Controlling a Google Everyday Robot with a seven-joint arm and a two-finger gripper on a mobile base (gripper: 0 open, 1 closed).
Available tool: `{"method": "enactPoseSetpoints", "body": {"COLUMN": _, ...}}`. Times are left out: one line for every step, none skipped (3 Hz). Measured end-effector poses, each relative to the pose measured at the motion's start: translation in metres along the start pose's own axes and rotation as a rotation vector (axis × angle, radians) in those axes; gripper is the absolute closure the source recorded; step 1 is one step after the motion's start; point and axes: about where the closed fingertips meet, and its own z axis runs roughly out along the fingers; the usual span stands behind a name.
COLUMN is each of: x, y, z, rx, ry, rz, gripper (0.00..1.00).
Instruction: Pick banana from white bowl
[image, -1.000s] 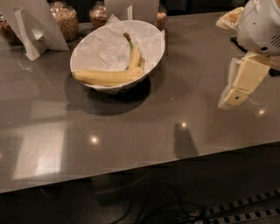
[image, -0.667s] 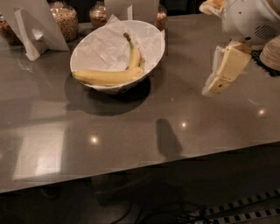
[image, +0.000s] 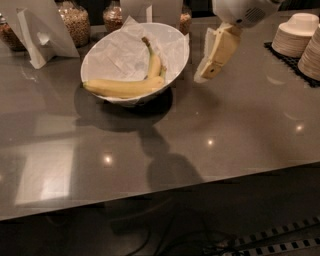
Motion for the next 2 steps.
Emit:
{"method": "enactPoseSetpoints", "body": {"x": -0.0286, "y": -0.0280, "z": 0.0298, "rx": 0.005, "ry": -0.094, "rz": -0.065, "gripper": 0.00}}
{"method": "enactPoseSetpoints", "body": {"x": -0.0287, "y": -0.0280, "z": 0.0299, "rx": 0.005, "ry": -0.094, "rz": -0.065, "gripper": 0.00}}
